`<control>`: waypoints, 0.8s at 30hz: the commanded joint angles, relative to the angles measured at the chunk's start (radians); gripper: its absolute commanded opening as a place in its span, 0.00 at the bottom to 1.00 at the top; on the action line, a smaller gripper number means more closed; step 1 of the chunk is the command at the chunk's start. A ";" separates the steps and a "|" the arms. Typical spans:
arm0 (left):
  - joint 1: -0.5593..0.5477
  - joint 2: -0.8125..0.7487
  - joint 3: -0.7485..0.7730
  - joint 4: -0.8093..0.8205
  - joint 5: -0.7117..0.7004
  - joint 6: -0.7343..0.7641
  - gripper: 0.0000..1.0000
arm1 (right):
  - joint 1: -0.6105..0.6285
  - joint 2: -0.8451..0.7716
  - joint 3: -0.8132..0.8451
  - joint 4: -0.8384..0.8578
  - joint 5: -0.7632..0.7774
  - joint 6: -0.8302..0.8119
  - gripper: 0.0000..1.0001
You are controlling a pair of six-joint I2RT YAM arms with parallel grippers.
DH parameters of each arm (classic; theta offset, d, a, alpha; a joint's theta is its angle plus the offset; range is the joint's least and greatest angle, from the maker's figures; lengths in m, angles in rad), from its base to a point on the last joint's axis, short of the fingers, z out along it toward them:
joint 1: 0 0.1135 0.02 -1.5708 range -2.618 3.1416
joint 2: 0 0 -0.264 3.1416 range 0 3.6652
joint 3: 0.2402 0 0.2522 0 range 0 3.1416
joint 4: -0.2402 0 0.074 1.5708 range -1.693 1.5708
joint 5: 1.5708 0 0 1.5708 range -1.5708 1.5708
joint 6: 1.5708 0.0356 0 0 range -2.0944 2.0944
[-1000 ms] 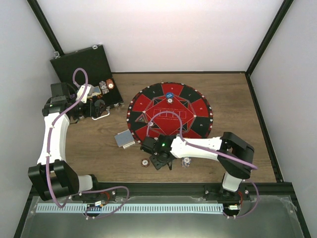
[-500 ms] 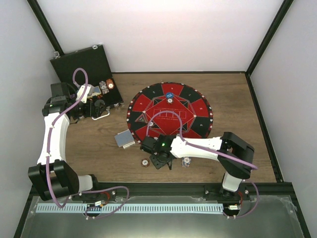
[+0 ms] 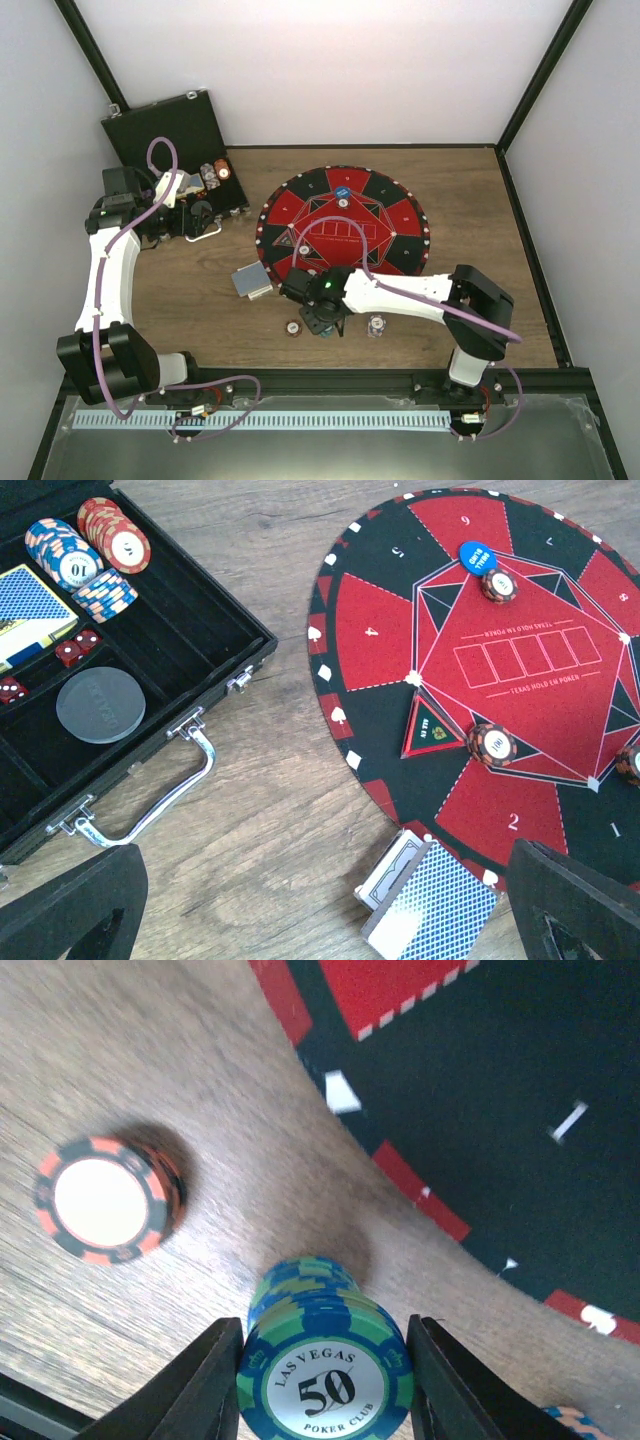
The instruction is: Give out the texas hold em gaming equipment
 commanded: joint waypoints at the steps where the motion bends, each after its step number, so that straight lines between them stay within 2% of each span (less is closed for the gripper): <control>1: 0.005 -0.006 0.010 0.006 0.019 -0.003 1.00 | -0.023 -0.027 0.093 -0.048 0.050 -0.021 0.25; 9: 0.005 -0.006 0.012 0.007 0.020 -0.009 1.00 | -0.110 0.025 0.213 -0.024 0.073 -0.105 0.25; 17: 0.006 -0.007 0.011 0.007 0.013 -0.007 1.00 | -0.211 0.228 0.407 0.070 0.025 -0.175 0.24; 24: 0.005 -0.006 0.011 0.007 0.017 -0.007 1.00 | -0.227 0.381 0.484 0.110 -0.024 -0.183 0.24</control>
